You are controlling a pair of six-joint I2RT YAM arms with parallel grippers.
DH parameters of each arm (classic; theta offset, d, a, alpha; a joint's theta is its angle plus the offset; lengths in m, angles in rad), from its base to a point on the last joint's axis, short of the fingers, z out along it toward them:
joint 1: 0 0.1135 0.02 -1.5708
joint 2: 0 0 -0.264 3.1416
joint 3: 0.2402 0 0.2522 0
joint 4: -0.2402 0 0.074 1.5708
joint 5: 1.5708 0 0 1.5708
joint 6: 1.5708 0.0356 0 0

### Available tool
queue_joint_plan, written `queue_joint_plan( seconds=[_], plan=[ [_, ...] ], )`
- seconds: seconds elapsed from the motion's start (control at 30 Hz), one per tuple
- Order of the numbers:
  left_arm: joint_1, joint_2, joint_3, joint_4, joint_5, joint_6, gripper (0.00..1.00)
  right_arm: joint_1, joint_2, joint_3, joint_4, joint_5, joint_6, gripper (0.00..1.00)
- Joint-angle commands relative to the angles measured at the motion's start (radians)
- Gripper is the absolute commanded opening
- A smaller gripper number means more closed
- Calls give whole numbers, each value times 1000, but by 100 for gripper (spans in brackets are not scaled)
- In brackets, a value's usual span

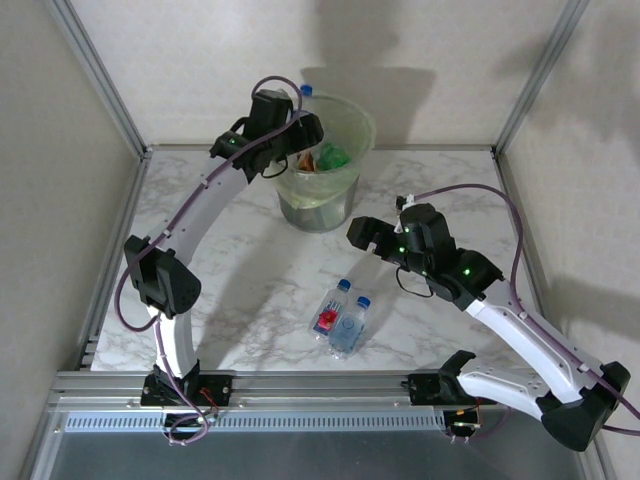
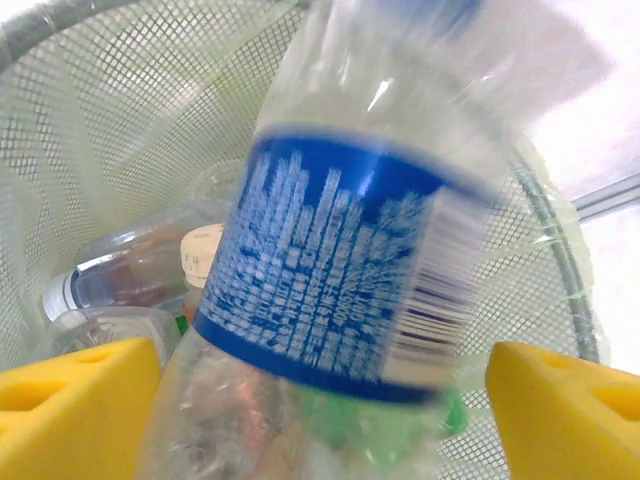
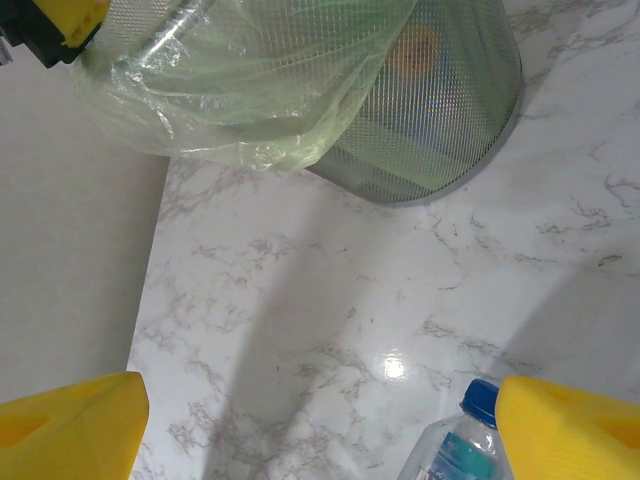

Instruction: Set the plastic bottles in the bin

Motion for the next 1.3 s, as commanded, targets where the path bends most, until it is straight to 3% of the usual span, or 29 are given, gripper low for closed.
queue_joint_plan(
  seconds=[0.0, 0.23, 0.5, 0.8, 1.13, 1.27],
  plan=[
    [5, -16, 37, -14, -27, -5, 90, 7, 8, 41, -25, 34, -7, 90],
    [22, -12, 62, -29, -37, -7, 85, 9, 8, 50, -45, 41, -12, 90],
    [15, -77, 23, 9, 38, -13, 78, 9, 41, 45, -135, 90, 10, 88],
    [-28, -465, -485, 405, 184, -46, 76, 69, 59, -127, -198, 57, 151, 83],
    [-83, -670, -752, 449, 231, 31, 76, 261, 104, -295, -111, -6, 343, 82],
    [-94, -697, -825, 471, 237, 11, 75, 287, 151, -311, -113, -18, 388, 82]
  ],
)
